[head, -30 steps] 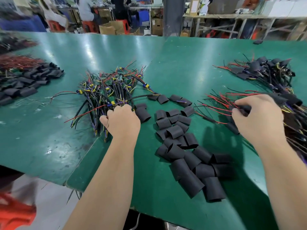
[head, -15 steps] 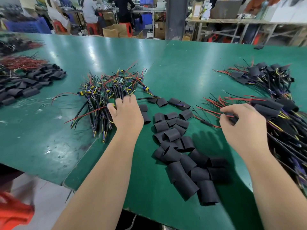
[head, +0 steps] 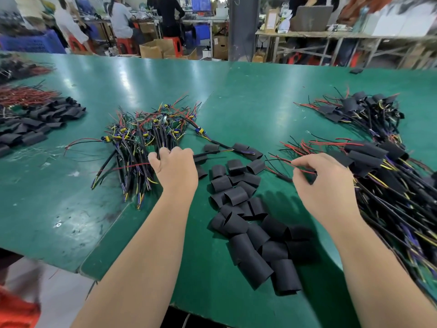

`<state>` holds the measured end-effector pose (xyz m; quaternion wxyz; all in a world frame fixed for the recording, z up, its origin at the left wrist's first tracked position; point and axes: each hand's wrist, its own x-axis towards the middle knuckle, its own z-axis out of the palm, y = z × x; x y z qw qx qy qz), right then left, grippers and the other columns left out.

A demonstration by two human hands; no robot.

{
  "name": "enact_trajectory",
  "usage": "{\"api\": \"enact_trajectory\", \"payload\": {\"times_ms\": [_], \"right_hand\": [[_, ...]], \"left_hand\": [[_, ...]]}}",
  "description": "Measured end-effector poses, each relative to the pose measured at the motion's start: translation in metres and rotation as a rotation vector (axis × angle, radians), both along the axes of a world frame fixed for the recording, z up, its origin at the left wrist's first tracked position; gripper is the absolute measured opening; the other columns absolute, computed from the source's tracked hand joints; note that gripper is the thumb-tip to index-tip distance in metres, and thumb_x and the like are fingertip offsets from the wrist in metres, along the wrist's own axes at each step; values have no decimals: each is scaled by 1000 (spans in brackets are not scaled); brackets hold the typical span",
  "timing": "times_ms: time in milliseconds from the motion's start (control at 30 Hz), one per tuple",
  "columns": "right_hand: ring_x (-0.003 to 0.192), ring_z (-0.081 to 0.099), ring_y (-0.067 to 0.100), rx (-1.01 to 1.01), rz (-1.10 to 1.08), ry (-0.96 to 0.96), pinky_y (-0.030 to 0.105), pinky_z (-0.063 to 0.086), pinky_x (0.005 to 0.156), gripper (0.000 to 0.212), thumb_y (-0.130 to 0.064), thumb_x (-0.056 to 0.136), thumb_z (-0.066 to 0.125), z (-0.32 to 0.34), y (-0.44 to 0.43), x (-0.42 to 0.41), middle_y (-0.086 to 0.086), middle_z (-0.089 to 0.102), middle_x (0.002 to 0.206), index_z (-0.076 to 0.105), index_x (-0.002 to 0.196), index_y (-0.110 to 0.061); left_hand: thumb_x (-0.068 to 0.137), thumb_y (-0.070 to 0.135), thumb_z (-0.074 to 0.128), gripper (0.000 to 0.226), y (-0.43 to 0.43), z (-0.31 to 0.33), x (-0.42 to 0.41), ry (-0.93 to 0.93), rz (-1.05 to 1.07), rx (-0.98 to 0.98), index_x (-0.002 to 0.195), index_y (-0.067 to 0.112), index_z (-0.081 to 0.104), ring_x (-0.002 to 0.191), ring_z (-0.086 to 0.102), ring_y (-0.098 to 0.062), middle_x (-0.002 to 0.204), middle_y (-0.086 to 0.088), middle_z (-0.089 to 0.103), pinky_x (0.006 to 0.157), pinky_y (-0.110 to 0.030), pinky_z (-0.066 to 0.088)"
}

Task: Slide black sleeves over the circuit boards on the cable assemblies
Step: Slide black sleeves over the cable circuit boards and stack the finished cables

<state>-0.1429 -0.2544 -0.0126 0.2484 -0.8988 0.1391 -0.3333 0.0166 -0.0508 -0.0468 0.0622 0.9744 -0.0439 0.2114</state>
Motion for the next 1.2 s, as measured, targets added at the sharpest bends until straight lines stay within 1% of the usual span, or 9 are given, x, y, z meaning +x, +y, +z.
{"api": "enact_trajectory", "payload": {"times_ms": [133,333,467,600,733,800,900,1033,1200], "right_hand": [[80,58,16,61,29,-18,4,35,71,14,-1,84,63,1,3,1,1,68,88,72,91,-9],[72,67,16,586,291,73,23,52,73,31,-6,83,71,-1,21,5,-2,74,85,68,92,-35],[74,62,15,903,583,-48,21,50,67,36,-3,81,69,-6,36,9,3,71,110,66,105,-29],[74,69,15,978,457,-158,21,52,62,26,-4,90,61,-7,32,11,-3,74,84,74,76,-21],[73,71,18,1265,403,-245,22,55,61,22,-4,95,53,-7,23,14,6,72,74,61,75,-11],[74,72,19,1394,365,-343,21,55,62,18,-5,95,52,-4,18,14,8,72,74,56,78,-8],[84,73,23,1482,370,-496,20,55,67,15,-1,93,54,4,12,10,11,70,83,59,81,-8],[88,71,22,1317,486,-494,23,55,72,20,4,75,64,11,20,6,6,73,86,71,73,-15],[92,67,4,405,547,-264,21,51,87,32,16,74,67,1,41,4,-6,72,96,74,82,-14]], "left_hand": [[91,7,51,30,7,5,-6,-202,-9,-270,107,26,67,100,51,-25,100,1,65,95,-40,16],[81,-5,62,36,-2,26,-40,-514,-520,-398,104,20,72,80,65,-21,90,2,70,80,-38,33],[87,6,59,29,-24,28,-65,-434,-856,-283,113,11,69,74,67,-20,88,4,73,74,-36,40],[85,16,69,40,-31,28,-72,-142,-903,-444,122,7,58,86,67,-22,102,1,72,85,-34,42],[78,52,69,63,-19,22,-63,-111,-781,-282,128,17,55,109,56,-21,119,4,63,92,-32,31],[75,56,68,54,-17,24,-63,-240,-665,-273,115,20,62,100,55,-22,104,5,65,86,-34,33],[89,43,55,36,-17,25,-65,-413,-689,-465,66,16,59,59,47,-15,57,11,48,60,-31,37],[95,43,43,40,-26,17,-77,98,-844,-784,72,24,70,48,54,2,54,11,62,53,-16,41],[90,47,53,34,-34,28,-78,580,-849,-1345,82,25,77,57,64,-11,71,-1,72,50,-21,50]]}}
